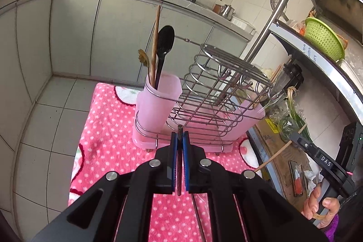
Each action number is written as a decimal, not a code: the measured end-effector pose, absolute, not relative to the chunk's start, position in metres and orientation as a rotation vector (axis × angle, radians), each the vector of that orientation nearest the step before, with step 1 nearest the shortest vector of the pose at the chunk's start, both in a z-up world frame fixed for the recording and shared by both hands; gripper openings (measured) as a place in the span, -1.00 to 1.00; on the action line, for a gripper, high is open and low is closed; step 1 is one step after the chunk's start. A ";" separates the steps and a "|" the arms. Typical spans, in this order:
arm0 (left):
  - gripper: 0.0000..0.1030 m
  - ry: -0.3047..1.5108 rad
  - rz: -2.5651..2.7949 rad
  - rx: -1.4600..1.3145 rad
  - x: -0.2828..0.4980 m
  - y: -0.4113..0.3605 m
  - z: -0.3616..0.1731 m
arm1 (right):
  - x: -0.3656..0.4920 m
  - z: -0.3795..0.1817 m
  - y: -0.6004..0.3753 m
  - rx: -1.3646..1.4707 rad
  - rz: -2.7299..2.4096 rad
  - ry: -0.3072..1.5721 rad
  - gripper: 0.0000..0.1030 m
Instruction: Organize utensils
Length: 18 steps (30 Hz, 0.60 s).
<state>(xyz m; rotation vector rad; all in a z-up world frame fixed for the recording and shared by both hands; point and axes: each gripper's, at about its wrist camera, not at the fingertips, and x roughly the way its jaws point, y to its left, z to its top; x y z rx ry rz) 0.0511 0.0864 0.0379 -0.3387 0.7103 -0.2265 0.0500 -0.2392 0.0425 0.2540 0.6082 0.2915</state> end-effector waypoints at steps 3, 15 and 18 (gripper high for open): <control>-0.92 0.669 -0.221 -0.332 0.050 0.091 0.055 | 0.051 0.060 -0.240 0.251 0.301 0.575 -0.89; -0.92 0.541 -0.204 -0.359 0.052 0.109 0.113 | 0.055 0.123 -0.254 0.259 0.302 0.436 -0.89; -0.92 0.509 -0.204 -0.351 0.054 0.110 0.128 | 0.058 0.138 -0.258 0.257 0.297 0.406 -0.89</control>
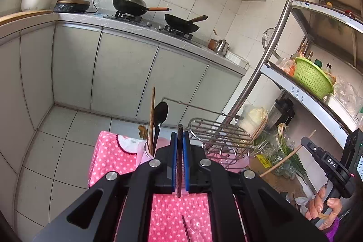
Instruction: Organize utensils
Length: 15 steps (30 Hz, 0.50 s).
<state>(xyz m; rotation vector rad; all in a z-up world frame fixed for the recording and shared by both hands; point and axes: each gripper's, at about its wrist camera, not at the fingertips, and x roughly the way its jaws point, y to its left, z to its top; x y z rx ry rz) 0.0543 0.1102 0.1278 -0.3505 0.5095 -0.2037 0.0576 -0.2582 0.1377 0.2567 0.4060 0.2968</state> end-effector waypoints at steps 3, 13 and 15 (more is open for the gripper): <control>-0.92 0.472 -0.204 -0.330 0.056 0.110 0.143 | 0.061 0.150 -0.262 0.254 0.286 0.375 -0.89; -0.92 0.382 -0.185 -0.298 0.067 0.111 0.183 | 0.072 0.183 -0.270 0.241 0.240 0.269 -0.89; -0.92 0.379 -0.179 -0.300 0.072 0.112 0.184 | 0.077 0.184 -0.270 0.232 0.224 0.260 -0.89</control>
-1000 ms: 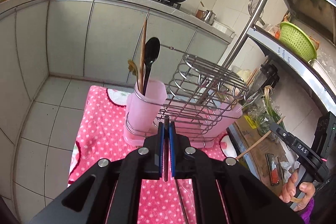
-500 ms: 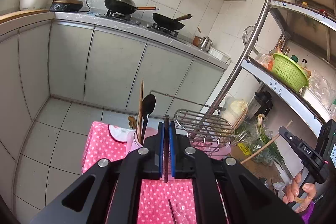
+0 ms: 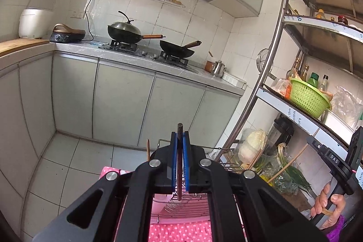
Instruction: Organize utensils
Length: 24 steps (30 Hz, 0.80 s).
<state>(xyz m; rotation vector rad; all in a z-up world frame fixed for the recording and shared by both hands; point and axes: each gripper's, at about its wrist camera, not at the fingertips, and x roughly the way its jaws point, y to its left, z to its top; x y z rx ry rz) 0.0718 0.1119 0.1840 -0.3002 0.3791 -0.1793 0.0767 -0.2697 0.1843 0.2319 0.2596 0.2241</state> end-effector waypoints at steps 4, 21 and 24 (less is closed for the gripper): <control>-0.92 0.395 -0.166 -0.308 0.084 0.114 0.180 | 0.091 0.180 -0.270 0.231 0.214 0.273 -0.89; -0.92 0.445 -0.139 -0.310 0.116 0.116 0.160 | 0.133 0.167 -0.261 0.189 0.193 0.314 -0.89; -0.92 0.460 -0.134 -0.302 0.120 0.114 0.155 | 0.136 0.159 -0.261 0.198 0.205 0.343 -0.89</control>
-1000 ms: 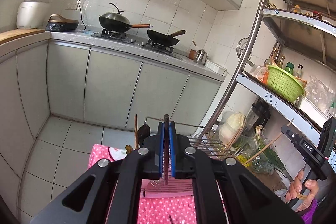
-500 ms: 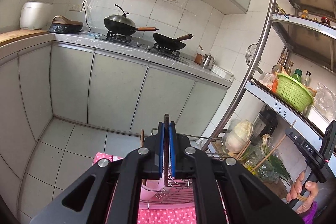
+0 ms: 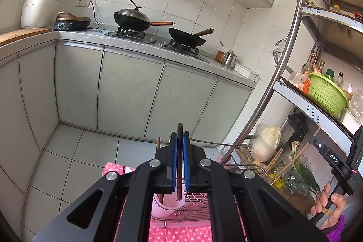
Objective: Organize utensils
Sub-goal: 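Open both tools to release the chopsticks into the pink cups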
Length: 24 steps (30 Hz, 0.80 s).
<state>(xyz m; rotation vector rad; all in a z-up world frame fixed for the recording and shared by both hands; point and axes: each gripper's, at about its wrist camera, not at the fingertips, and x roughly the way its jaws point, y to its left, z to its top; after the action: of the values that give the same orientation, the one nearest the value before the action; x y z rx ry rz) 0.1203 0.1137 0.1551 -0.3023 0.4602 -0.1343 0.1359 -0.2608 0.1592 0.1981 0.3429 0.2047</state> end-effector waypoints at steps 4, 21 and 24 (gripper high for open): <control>-0.92 0.485 -0.123 -0.290 0.124 0.110 0.144 | 0.134 0.150 -0.258 0.187 0.214 0.365 -0.89; -0.92 0.671 -0.067 -0.300 0.156 0.110 0.068 | 0.143 0.099 -0.259 0.212 0.207 0.501 -0.89; -0.91 0.691 -0.063 -0.314 0.160 0.111 0.058 | 0.145 0.092 -0.256 0.208 0.208 0.521 -0.89</control>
<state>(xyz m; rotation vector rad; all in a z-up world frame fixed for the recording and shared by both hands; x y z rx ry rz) 0.1598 0.1109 0.0584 -0.3138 0.6910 -0.0635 0.1450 -0.2564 0.0923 0.2084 0.5208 0.2083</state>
